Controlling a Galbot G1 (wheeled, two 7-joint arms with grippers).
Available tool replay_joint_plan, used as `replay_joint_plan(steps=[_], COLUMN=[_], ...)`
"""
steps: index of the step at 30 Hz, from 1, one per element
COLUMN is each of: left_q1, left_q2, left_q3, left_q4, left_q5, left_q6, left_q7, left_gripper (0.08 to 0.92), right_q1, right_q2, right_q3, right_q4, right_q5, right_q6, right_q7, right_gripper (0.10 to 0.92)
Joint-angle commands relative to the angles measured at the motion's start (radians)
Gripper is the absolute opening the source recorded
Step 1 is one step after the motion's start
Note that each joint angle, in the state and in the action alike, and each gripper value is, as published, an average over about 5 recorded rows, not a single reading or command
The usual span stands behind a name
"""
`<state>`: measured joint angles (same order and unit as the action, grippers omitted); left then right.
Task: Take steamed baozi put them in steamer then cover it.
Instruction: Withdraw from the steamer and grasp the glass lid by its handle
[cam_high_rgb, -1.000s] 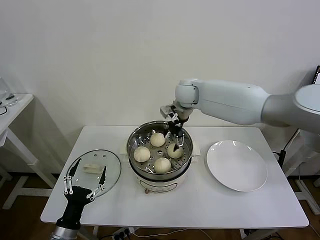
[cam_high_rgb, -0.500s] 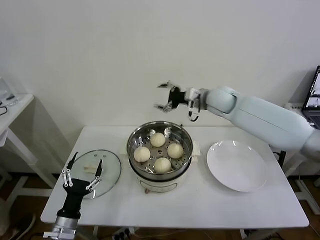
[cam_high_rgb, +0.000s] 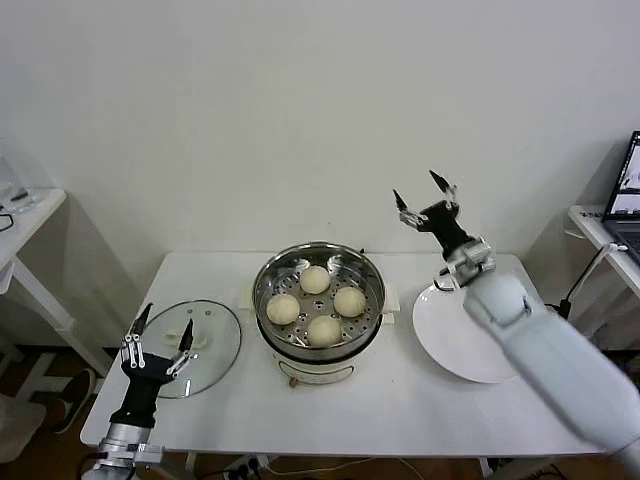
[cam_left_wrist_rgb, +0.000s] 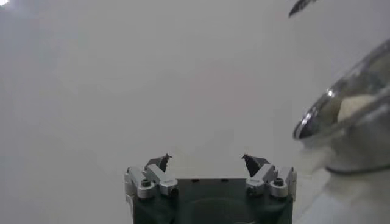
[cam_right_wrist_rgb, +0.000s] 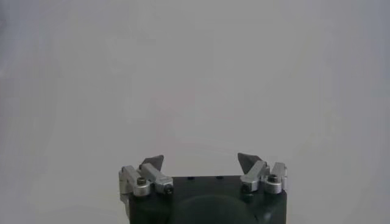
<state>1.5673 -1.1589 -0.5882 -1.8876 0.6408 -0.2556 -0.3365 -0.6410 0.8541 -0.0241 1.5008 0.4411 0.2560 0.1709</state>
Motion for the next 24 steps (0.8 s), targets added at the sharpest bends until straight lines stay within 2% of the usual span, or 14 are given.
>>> replay_joint_plan(steps=[1, 13, 18, 24], left_q1=[-0.02, -0.177, -0.236, -0.273], left_q2=[0.024, 0.007, -0.006, -0.012], left_q3=[-0.051, -0.032, -0.026, -0.02], left_q4=[0.203, 0.466, 0.524, 0.536], left_q5=[0.423, 0.652, 0.695, 0.706], left_q6=[0.053, -0.013, -0.022, -0.015], left_q7=[0.013, -0.036, -0.064, -0.076], left_gripper=[0.823, 0.823, 0.823, 0.823], right_q1=[-0.548, -0.616, -0.632, -0.639], right_q2=[0.231, 0.32, 0.336, 0.354], right_q3=[0.439, 0.491, 0.499, 0.507], right_q4=[0.062, 0.099, 0.102, 0.084], right_q5=[-0.137, -0.161, -0.164, -0.178], right_q6=[0.085, 0.095, 0.097, 0.108], right_q7=[0.049, 0.033, 0.027, 0.015], right_gripper=[0.823, 0.823, 0.823, 0.823])
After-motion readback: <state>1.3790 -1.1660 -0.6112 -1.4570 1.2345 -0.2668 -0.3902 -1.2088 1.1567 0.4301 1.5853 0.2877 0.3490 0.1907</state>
